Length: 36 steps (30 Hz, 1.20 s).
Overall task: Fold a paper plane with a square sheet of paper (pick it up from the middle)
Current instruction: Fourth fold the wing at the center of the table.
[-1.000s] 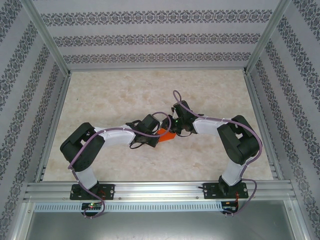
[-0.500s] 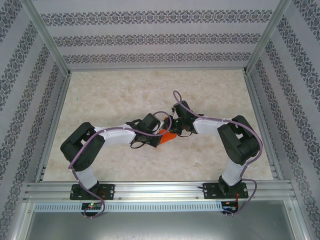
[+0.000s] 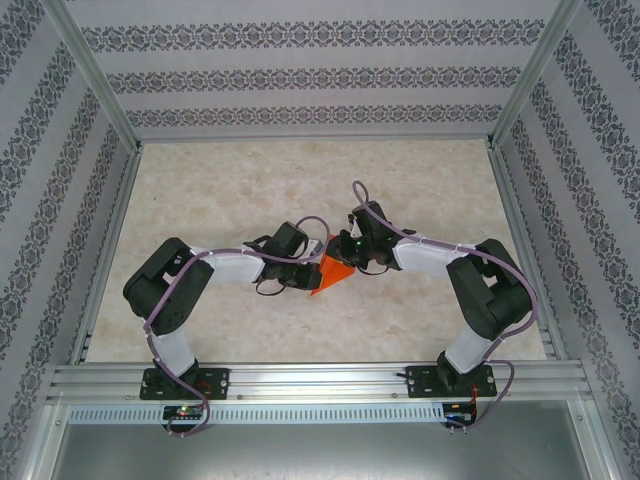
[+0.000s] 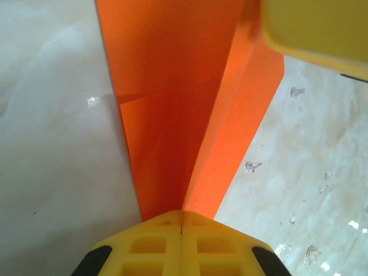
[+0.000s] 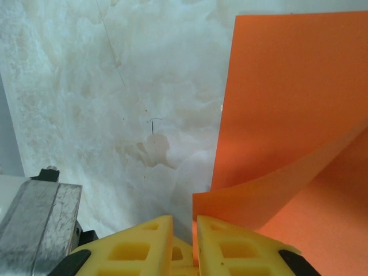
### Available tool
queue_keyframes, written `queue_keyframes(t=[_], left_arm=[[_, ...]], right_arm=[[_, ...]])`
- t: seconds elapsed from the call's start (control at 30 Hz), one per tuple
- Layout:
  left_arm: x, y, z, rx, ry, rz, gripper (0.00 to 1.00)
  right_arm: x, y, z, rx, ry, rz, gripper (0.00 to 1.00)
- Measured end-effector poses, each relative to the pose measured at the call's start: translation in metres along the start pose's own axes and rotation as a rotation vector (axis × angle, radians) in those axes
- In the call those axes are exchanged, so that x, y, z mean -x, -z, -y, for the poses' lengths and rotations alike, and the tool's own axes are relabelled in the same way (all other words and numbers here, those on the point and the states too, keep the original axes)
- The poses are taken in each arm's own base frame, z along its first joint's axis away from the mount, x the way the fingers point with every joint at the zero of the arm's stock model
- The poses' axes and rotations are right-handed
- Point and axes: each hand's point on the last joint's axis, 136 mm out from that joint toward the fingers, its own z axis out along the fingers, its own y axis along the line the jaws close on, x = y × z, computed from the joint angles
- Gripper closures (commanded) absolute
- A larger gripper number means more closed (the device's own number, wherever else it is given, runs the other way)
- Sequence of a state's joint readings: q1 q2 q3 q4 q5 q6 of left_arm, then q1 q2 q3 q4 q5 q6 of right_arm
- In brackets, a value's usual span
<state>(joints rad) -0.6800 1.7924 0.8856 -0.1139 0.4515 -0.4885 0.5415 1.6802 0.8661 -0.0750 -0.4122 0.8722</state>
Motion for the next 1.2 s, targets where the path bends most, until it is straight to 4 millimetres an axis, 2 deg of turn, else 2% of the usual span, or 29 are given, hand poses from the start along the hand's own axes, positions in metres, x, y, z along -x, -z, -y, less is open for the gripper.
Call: queue_keyframes(t=[0.2, 0.43, 0.87, 1.2], left_arm=[[0.002, 0.0, -0.001, -0.05, 0.062, -0.006, 1.0], [0.003, -0.001, 0.0, -0.094, 0.1, -0.021, 1.0], [0.007, -0.005, 0.001, -0.142, 0.156, -0.049, 1.0], [0.007, -0.005, 0.001, -0.179, 0.212, -0.076, 1.0]], right_arm=[[0.0, -0.001, 0.0, 0.003, 0.003, -0.007, 0.81], [0.003, -0.013, -0.001, 0.007, -0.003, -0.028, 0.82], [0.012, -0.025, 0.014, -0.013, -0.031, -0.024, 0.83], [0.016, -0.032, 0.016, 0.006, -0.031, -0.024, 0.82]])
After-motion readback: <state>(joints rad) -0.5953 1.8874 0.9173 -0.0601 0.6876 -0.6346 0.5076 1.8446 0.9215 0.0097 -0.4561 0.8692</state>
